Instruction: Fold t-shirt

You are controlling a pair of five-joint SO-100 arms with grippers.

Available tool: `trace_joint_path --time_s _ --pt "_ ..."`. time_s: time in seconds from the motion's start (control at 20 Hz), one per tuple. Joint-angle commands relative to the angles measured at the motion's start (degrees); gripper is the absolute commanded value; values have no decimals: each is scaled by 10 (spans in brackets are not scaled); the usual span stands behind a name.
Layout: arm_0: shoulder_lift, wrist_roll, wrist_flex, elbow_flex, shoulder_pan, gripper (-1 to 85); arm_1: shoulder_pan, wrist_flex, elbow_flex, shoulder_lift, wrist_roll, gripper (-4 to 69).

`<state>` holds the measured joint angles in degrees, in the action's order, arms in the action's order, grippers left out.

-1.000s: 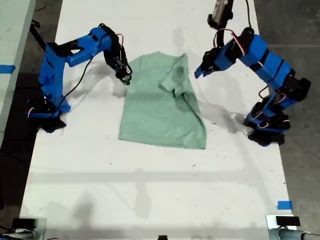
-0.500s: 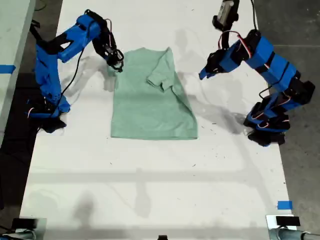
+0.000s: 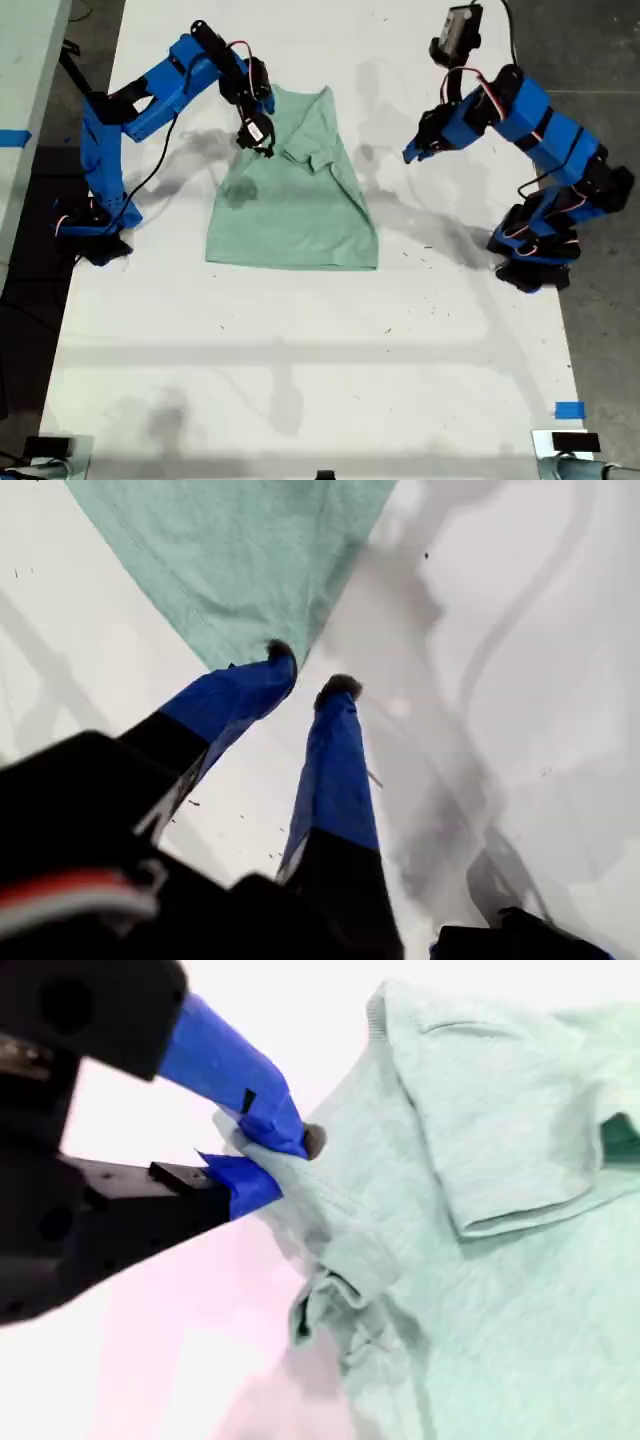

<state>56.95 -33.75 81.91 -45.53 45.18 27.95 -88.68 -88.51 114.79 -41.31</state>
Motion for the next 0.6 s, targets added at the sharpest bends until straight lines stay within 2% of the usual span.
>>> trace_joint_path --time_s 0.0,0.25,0.3,0.35,0.4,0.55 --pt "-18 23 -59 36 -20 0 -13 18 -2 40 12 90" --pt "-90 40 -132 40 -32 6 -37 19 -42 66 39 88" --pt "-98 41 -146 41 -36 49 -42 24 -53 72 45 88" --pt "-102 41 -160 41 -42 158 -47 28 -62 77 51 88" --pt "-98 38 -170 43 -49 215 -51 33 -71 82 57 88" --pt "-30 6 -168 43 -74 264 -63 54 -105 94 74 88"
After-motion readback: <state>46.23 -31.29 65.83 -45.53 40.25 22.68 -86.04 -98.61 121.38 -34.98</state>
